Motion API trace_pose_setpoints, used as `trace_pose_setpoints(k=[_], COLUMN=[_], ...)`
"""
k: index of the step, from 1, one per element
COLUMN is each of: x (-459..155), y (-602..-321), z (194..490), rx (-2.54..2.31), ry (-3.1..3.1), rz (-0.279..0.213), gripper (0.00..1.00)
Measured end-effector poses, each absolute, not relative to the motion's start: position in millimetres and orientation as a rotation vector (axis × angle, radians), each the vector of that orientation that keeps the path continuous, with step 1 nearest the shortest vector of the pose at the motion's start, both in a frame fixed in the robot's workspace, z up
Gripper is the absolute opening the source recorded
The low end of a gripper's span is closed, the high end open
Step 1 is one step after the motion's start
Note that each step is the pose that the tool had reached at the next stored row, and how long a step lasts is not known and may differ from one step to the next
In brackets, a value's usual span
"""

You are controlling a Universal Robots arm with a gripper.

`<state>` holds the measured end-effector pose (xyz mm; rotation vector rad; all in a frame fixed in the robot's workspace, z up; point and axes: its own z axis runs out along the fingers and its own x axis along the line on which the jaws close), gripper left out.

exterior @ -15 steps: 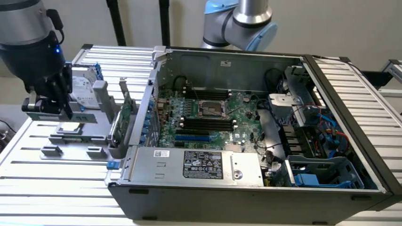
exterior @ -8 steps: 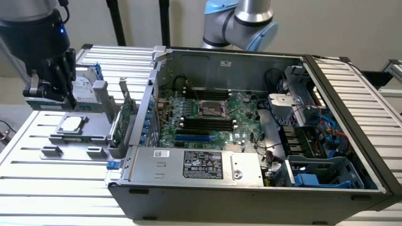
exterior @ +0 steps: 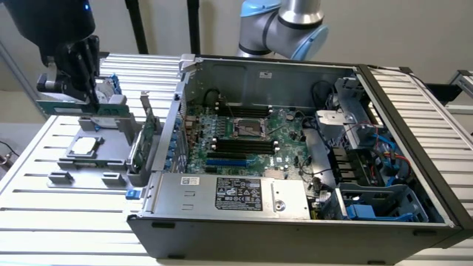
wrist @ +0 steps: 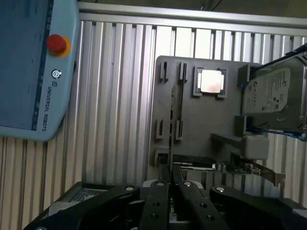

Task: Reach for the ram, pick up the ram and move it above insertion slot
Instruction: 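Pick up the ram and move it above insertion slot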

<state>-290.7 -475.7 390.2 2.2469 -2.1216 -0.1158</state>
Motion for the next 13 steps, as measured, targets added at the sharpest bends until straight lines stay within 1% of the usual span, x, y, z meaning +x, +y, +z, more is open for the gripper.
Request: trace_pose_setpoints(k=[5, 13], x=[-273, -247], y=[-476, -476], z=[400, 405], rx=[2.262, 2.292], ry=[-2.121, -2.118], rz=[-0.135, -0.168], gripper=[0.13, 0.13])
